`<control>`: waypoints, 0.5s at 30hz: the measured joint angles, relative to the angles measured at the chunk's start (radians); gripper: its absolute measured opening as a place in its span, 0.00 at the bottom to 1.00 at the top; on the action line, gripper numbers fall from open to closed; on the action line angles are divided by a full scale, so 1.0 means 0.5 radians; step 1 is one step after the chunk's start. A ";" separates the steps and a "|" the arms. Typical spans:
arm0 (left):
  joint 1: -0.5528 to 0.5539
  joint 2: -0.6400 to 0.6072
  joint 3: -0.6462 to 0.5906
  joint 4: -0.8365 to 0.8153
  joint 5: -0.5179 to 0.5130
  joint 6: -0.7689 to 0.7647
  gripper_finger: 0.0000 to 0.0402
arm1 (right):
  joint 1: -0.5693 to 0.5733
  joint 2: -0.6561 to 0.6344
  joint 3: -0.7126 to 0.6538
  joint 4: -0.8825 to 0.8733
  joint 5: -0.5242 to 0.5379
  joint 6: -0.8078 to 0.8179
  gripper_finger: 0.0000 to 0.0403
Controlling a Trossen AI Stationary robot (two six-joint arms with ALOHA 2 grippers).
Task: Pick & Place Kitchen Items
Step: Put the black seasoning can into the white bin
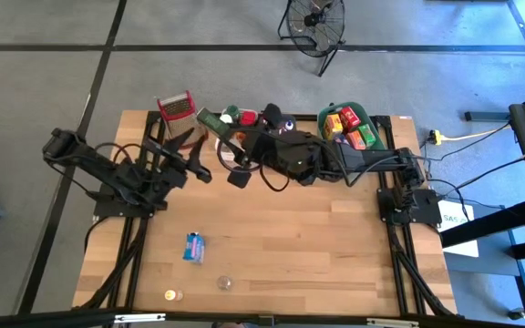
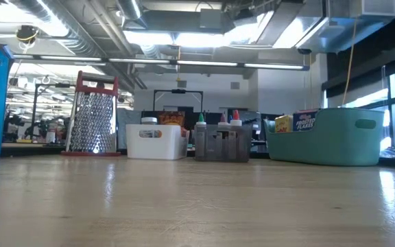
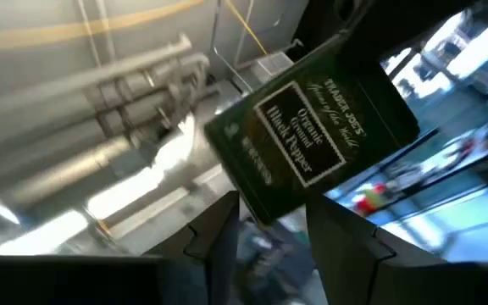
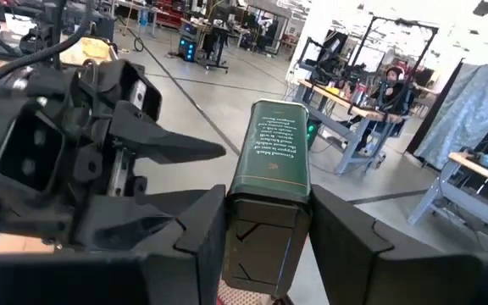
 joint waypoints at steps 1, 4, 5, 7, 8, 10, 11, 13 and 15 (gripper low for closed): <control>-0.019 -0.008 0.000 -0.002 -0.034 -0.087 0.33 | 0.001 0.000 0.000 0.007 0.000 -0.022 0.36; -0.088 -0.016 -0.001 -0.005 -0.115 -0.250 0.33 | 0.017 0.000 -0.001 0.080 0.001 -0.127 0.36; -0.115 -0.016 -0.001 -0.005 -0.139 -0.280 0.33 | 0.029 0.000 -0.001 0.118 0.002 -0.174 0.36; -0.184 -0.021 -0.003 -0.010 -0.173 -0.345 0.32 | 0.063 0.000 -0.001 0.208 0.005 -0.285 0.36; -0.225 -0.024 -0.011 -0.007 -0.180 -0.371 0.32 | 0.084 0.000 -0.001 0.255 0.004 -0.354 0.36; -0.303 -0.025 -0.033 -0.009 -0.179 -0.430 0.32 | 0.132 -0.001 -0.001 0.341 0.000 -0.504 0.36; -0.341 -0.027 -0.038 -0.015 -0.179 -0.471 0.32 | 0.156 -0.007 -0.001 0.358 -0.008 -0.572 0.36; -0.411 -0.035 -0.047 -0.008 -0.178 -0.590 0.32 | 0.195 -0.013 -0.001 0.398 -0.091 -0.675 0.36; -0.469 -0.039 -0.056 -0.017 -0.178 -0.712 0.31 | 0.225 -0.014 -0.001 0.429 -0.215 -0.748 0.36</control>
